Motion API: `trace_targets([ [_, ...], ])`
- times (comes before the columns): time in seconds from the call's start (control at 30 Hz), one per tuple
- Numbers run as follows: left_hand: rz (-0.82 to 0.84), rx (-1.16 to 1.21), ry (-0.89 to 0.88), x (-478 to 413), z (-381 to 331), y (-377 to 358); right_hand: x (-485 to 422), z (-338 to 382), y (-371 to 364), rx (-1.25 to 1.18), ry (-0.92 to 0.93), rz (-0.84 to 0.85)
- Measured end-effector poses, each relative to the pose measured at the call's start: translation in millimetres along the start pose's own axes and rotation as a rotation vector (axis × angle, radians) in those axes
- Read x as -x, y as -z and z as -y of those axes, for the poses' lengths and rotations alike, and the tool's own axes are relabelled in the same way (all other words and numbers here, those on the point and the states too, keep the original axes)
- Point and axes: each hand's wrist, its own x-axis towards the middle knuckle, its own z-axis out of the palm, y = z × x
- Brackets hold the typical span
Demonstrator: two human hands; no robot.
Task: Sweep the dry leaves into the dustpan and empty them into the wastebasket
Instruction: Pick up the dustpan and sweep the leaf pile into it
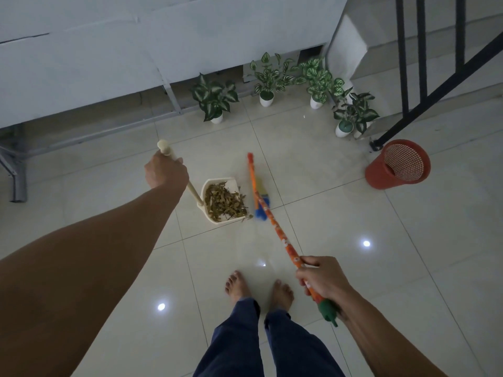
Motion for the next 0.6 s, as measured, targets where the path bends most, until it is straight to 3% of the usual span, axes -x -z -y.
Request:
trace_targets([
  [0.23,-0.005,0.015,0.019,-0.5,-4.6,-3.5,3.7,4.6,20.6,0.043,0.17,0.096],
  [0.47,-0.016,0.034,0.052,-2.0,0.9,-4.6,5.3,-3.3,38.7,0.146,0.228,-0.066],
  [0.6,-0.036,0.016,0.067,0.2,4.1,-5.8,-7.3,3.5,24.2,0.157,0.177,-0.045],
])
